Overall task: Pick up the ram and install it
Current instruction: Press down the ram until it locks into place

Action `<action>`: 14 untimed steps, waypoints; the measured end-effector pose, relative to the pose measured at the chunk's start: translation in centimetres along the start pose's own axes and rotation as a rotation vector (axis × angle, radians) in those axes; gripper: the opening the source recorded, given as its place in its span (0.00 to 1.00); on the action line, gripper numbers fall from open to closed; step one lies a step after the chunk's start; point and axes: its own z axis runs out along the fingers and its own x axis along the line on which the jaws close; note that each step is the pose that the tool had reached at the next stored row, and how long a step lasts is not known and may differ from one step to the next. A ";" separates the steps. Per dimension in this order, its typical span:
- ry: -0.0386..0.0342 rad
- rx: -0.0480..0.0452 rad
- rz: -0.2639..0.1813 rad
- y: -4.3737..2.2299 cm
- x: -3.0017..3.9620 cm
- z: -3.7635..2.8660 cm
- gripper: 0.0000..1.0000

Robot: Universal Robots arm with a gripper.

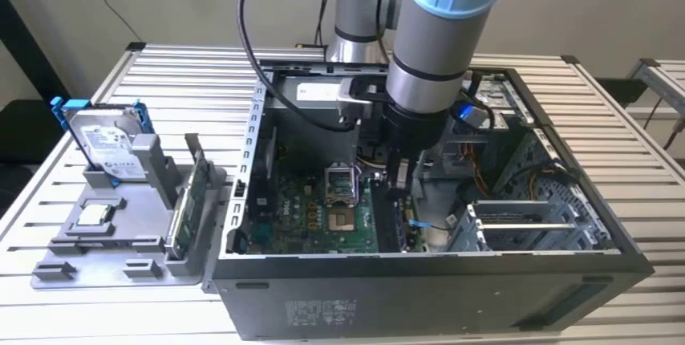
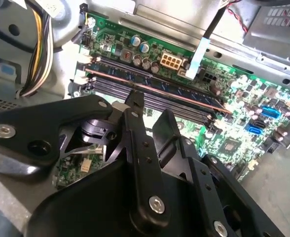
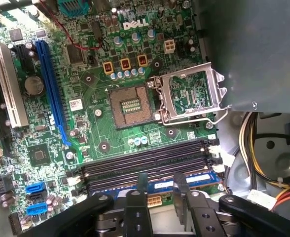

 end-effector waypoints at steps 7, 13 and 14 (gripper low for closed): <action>-0.0001 0.0000 0.000 0.00 -0.01 -0.22 0.11; 0.0009 -0.0036 -0.010 -0.88 -0.22 -0.26 0.11; 0.0008 -0.0040 -0.018 -0.99 -0.25 -0.21 0.11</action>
